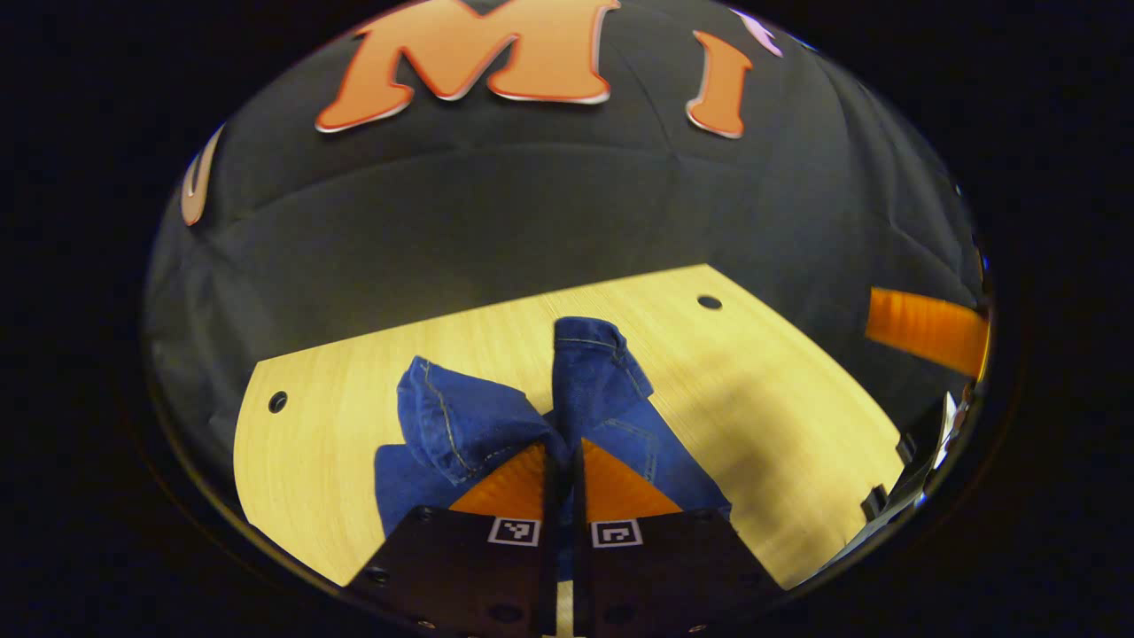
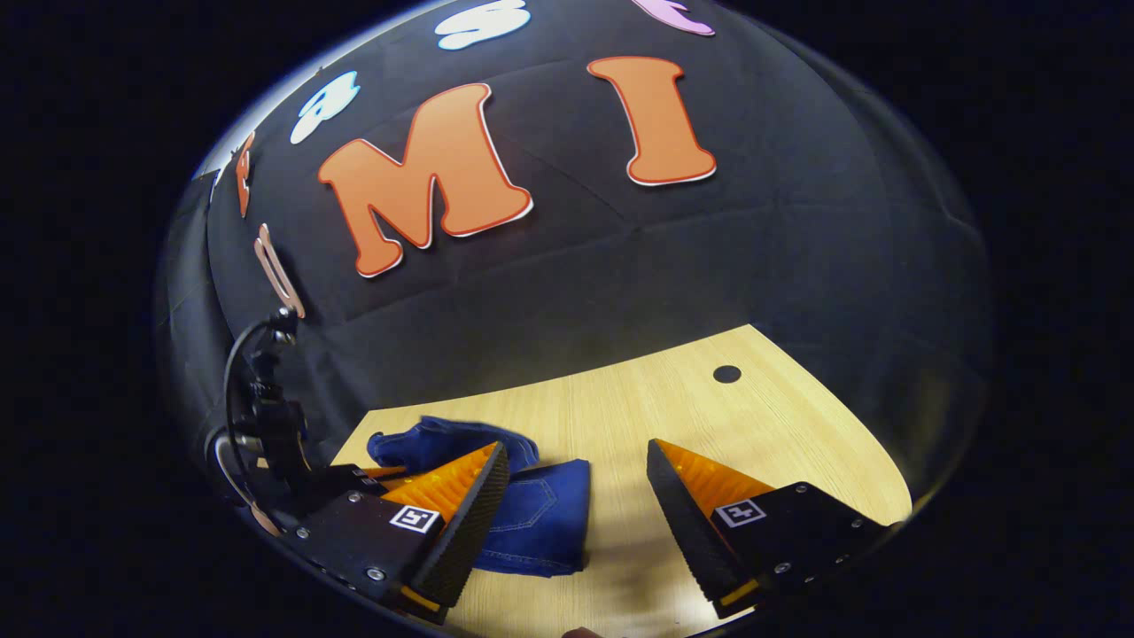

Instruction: Grasp the waist and the cuffs of the jeans and fold them to make the two legs overlap; first hold the waist and fold one-third of the jeans toward the cuffs, then hold the cuffs and fold the remaining one-third in the same direction to finish folding.

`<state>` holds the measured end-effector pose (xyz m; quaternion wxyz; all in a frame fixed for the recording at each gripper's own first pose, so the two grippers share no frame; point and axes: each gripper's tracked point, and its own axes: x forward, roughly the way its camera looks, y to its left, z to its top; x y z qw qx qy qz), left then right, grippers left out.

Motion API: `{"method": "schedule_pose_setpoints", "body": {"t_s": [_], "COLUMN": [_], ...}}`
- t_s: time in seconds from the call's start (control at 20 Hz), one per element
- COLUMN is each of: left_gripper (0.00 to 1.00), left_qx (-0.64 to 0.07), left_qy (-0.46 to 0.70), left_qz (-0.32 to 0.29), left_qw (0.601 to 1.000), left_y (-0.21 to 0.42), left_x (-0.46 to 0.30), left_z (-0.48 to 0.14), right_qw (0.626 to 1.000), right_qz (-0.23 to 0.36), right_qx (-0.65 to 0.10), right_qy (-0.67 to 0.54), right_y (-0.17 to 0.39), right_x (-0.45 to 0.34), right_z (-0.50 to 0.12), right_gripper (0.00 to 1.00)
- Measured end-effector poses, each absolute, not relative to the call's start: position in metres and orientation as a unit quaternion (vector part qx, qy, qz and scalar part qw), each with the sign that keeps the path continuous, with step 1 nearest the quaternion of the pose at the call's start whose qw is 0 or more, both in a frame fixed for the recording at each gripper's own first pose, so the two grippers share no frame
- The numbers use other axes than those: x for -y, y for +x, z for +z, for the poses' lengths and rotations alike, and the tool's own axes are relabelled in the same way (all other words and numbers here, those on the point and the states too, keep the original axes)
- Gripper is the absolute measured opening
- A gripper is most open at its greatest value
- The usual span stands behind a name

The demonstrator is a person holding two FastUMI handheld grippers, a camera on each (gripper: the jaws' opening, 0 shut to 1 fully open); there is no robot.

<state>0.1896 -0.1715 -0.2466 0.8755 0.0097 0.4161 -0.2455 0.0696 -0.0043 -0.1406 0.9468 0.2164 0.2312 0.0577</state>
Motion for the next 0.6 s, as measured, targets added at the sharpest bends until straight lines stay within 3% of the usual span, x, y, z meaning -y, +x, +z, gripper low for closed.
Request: {"method": "schedule_pose_setpoints", "body": {"t_s": [0.1,0.2,0.25,0.4,0.55,0.6], "left_gripper": [0.06,0.19,0.19,0.67,0.70,0.82], "left_qx": [-0.425,-0.406,-0.396,-0.355,-0.306,-0.284], "left_qy": [0.026,0.038,0.021,0.016,0.010,0.004], "left_qz": [-0.269,-0.296,-0.323,-0.358,-0.327,-0.311], "left_qw": [0.864,0.864,0.860,0.863,0.894,0.907], "left_y": [0.173,0.166,0.158,0.147,0.156,0.165], "left_x": [0.179,0.183,0.193,0.211,0.187,0.175], "left_z": [-0.251,-0.242,-0.230,-0.194,-0.160,-0.147], "right_qw": [0.945,0.944,0.944,0.943,0.946,0.951], "right_qz": [0.050,0.044,0.042,0.035,0.032,0.026], "right_qx": [-0.233,-0.235,-0.236,-0.234,-0.212,-0.199], "right_qy": [0.222,0.226,0.228,0.234,0.243,0.236], "right_y": [0.070,0.072,0.073,0.078,0.082,0.084], "right_x": [0.015,0.023,0.024,0.029,0.027,0.026], "right_z": [-0.146,-0.150,-0.152,-0.152,-0.136,-0.129], "right_gripper": [0.97,0.97,0.97,0.97,0.97,0.97]}}
